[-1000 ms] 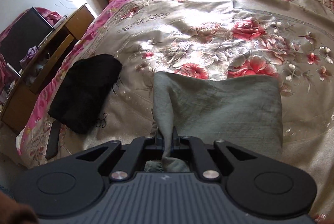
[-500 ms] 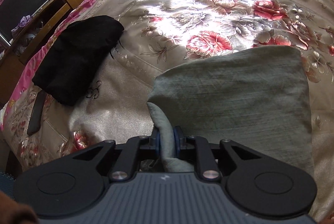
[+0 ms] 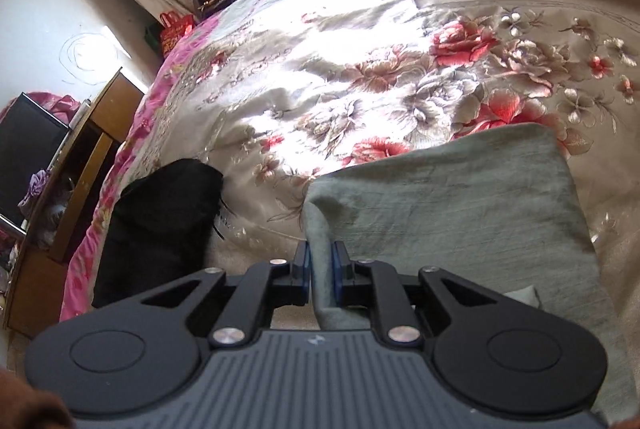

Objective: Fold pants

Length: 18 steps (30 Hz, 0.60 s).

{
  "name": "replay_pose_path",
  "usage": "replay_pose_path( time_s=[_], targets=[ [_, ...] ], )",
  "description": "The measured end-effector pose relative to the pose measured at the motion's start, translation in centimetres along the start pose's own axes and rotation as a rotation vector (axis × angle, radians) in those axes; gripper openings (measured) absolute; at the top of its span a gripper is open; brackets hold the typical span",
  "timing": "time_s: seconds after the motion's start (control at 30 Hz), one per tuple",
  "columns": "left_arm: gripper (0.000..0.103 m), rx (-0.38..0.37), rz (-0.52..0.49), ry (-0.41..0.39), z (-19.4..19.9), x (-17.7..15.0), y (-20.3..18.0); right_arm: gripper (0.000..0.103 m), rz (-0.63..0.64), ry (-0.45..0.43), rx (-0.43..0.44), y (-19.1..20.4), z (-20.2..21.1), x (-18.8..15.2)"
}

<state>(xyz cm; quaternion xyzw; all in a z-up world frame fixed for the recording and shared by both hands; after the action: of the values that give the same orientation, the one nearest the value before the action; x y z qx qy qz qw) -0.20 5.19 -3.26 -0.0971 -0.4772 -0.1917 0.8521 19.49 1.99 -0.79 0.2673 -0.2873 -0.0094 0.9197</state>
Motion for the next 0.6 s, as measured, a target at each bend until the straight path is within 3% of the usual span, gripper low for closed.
replay_pose_path(
  time_s=[0.1, 0.2, 0.27, 0.3, 0.4, 0.5, 0.6],
  targets=[
    [0.074, 0.005, -0.011, -0.002, 0.0, -0.1, 0.2, 0.015, -0.014, 0.085, 0.038, 0.3, -1.1, -1.2],
    [0.074, 0.001, -0.002, -0.006, 0.0, -0.2, 0.5, 0.016, 0.061, 0.049, 0.041, 0.6, 0.5, -0.6],
    [0.074, -0.002, 0.013, -0.015, 0.3, 0.0, 0.6, 0.026, 0.139, 0.017, 0.017, 0.4, 1.8, 0.2],
    [0.074, 0.000, 0.019, -0.018, 0.5, 0.1, 0.7, 0.030, 0.195, -0.003, -0.005, 0.3, 2.4, 0.7],
    [0.074, 0.029, 0.046, -0.022, 1.2, 0.3, 1.1, 0.032, 0.307, -0.034, -0.091, -0.5, 2.7, 2.0],
    [0.074, 0.090, 0.081, -0.053, 2.8, 0.7, 1.8, 0.032, 0.279, 0.001, -0.037, -0.8, 2.3, 2.2],
    [0.074, 0.139, 0.121, -0.095, 4.4, 1.4, 2.6, 0.032, 0.358, 0.025, 0.003, 0.8, 1.2, 1.3]
  ],
)
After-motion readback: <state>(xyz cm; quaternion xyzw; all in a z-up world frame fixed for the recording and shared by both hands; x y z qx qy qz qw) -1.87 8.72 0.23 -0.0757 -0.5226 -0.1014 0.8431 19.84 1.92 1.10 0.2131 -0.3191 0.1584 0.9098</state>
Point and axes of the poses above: each gripper's, at about its wrist camera, not at the fingertips, and z roughly against the way its jaws point, y to its left, x to its top, the point moved 4 cm from there along -z, roughly the way its jaws point, and after that the axes turned 4 degrees about -y, right-handed, at the moved point
